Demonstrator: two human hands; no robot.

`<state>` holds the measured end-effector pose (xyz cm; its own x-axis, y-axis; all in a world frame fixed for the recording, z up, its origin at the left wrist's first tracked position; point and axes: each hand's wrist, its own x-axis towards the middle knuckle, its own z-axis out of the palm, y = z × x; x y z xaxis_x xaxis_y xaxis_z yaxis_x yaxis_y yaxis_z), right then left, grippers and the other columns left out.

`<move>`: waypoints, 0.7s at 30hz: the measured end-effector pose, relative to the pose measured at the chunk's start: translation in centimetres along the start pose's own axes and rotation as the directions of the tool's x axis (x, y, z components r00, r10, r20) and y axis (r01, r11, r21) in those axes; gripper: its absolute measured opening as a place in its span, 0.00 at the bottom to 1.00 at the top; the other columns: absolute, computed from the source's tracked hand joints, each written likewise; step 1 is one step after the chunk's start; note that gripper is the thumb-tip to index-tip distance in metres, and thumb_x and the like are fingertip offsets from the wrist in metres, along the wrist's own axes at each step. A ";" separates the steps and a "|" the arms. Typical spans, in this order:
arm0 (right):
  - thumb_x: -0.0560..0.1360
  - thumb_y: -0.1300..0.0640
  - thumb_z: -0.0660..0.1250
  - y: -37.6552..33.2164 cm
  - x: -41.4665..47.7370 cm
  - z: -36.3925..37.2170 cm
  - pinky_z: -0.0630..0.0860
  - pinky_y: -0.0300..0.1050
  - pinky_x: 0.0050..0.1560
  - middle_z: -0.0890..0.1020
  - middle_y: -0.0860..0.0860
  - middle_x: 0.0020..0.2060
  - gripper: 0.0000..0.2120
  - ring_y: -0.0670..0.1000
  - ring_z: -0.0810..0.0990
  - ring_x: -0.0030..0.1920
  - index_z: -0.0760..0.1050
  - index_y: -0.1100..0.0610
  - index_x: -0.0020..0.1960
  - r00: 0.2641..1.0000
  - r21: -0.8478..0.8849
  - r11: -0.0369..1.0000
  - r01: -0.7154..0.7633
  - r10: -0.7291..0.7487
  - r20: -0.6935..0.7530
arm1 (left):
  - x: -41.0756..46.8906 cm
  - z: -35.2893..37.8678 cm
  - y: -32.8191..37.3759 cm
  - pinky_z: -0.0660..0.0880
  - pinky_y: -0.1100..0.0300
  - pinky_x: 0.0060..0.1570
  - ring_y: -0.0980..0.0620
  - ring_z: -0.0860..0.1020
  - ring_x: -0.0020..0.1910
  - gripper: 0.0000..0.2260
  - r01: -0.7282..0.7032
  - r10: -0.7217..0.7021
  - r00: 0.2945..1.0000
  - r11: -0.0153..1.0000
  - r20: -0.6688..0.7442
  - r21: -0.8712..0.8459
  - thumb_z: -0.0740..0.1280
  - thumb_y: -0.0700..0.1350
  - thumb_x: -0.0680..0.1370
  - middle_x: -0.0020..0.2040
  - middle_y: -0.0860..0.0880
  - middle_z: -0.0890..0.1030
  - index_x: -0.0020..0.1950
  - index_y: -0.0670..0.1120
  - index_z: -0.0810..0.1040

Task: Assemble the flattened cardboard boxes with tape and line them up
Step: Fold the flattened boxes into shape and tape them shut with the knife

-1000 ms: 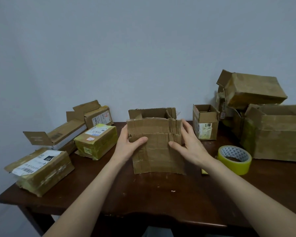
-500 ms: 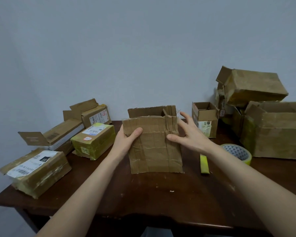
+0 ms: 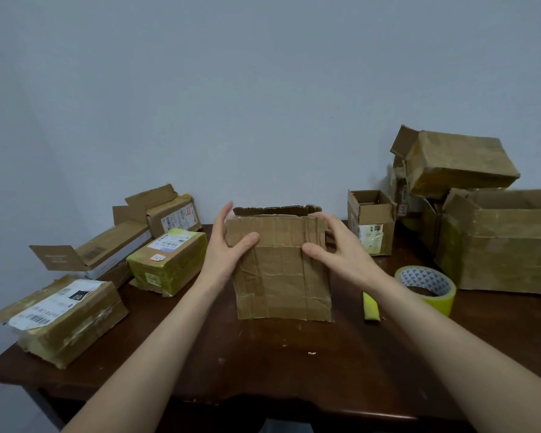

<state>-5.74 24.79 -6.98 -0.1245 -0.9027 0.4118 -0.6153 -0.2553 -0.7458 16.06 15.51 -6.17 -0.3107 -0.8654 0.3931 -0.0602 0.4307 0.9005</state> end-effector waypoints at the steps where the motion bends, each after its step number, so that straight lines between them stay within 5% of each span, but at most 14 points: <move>1: 0.63 0.31 0.68 0.0 -0.1 0.0 0.69 0.54 0.68 0.69 0.44 0.67 0.37 0.48 0.70 0.67 0.62 0.40 0.68 0.999 0.068 0.998 -0.005 0.008 -0.033 | 0.1 0.0 0.4 0.67 0.58 0.62 0.53 0.66 0.68 0.42 0.006 -0.006 1.000 1.000 -0.008 -0.008 0.74 0.54 0.70 0.72 0.54 0.64 0.77 0.57 0.53; 3: 0.60 0.32 0.74 -0.1 0.0 -0.1 0.69 0.53 0.68 0.68 0.47 0.69 0.45 0.50 0.69 0.67 0.58 0.39 0.71 0.998 0.137 0.990 -0.030 0.038 -0.058 | 0.5 -0.2 1.0 0.64 0.54 0.67 0.50 0.62 0.72 0.46 0.029 -0.029 1.000 1.000 -0.003 0.009 0.73 0.53 0.69 0.75 0.51 0.60 0.78 0.57 0.46; 6: 0.62 0.36 0.75 -0.6 0.7 -0.2 0.65 0.48 0.66 0.65 0.47 0.66 0.54 0.48 0.66 0.66 0.46 0.41 0.77 0.998 0.094 0.994 -0.062 0.064 -0.018 | 0.7 -0.7 1.0 0.65 0.49 0.69 0.51 0.62 0.72 0.41 0.012 -0.019 0.997 0.996 0.077 0.093 0.74 0.60 0.67 0.76 0.52 0.60 0.75 0.64 0.55; 10: 0.64 0.36 0.68 -1.9 1.5 -1.4 0.66 0.47 0.66 0.61 0.48 0.65 0.39 0.53 0.63 0.70 0.61 0.40 0.73 0.982 -0.011 0.994 -0.107 0.107 0.156 | 1.0 -1.3 0.8 0.70 0.47 0.65 0.52 0.71 0.65 0.25 0.025 -0.052 0.989 0.982 0.137 0.187 0.70 0.63 0.67 0.65 0.54 0.72 0.63 0.63 0.73; 14: 0.76 0.39 0.61 -1.7 1.8 -0.5 0.63 0.52 0.69 0.63 0.50 0.73 0.33 0.51 0.63 0.72 0.53 0.43 0.77 0.995 -0.039 0.995 -0.091 0.092 0.033 | 1.7 -1.2 1.0 0.67 0.58 0.60 0.53 0.70 0.62 0.25 0.006 -0.036 0.990 0.976 0.137 0.216 0.69 0.51 0.76 0.60 0.52 0.73 0.71 0.57 0.65; 17: 0.80 0.44 0.56 -1.5 3.0 0.0 0.64 0.55 0.70 0.66 0.51 0.71 0.21 0.52 0.64 0.72 0.63 0.41 0.73 0.996 -0.200 0.976 -0.087 0.091 0.012 | 1.7 -1.0 1.1 0.65 0.55 0.66 0.54 0.68 0.63 0.16 -0.047 -0.023 0.977 0.945 0.210 0.323 0.65 0.50 0.78 0.63 0.51 0.70 0.66 0.59 0.71; 19: 0.82 0.45 0.52 -1.6 3.7 -0.2 0.63 0.55 0.70 0.65 0.52 0.72 0.18 0.53 0.64 0.72 0.71 0.42 0.69 0.988 -0.311 0.944 -0.106 0.136 0.077 | 2.0 -1.0 1.6 0.63 0.57 0.67 0.52 0.65 0.68 0.14 -0.083 -0.030 0.973 0.878 0.229 0.471 0.61 0.50 0.80 0.69 0.49 0.66 0.66 0.57 0.73; 21: 0.82 0.45 0.50 -1.7 4.2 -0.2 0.61 0.54 0.72 0.63 0.52 0.74 0.19 0.54 0.62 0.73 0.71 0.44 0.69 0.984 -0.385 0.919 -0.082 0.137 0.118 | 2.5 -0.4 2.4 0.62 0.55 0.68 0.50 0.61 0.73 0.17 -0.228 0.028 0.962 0.636 0.272 0.738 0.56 0.50 0.82 0.75 0.50 0.60 0.70 0.54 0.70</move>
<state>-5.32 21.55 -3.88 -0.1148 -0.9636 0.2413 -0.8552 -0.0278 -0.5176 15.57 14.28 -2.99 -0.5588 -0.7504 0.3531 -0.6673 0.6596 0.3458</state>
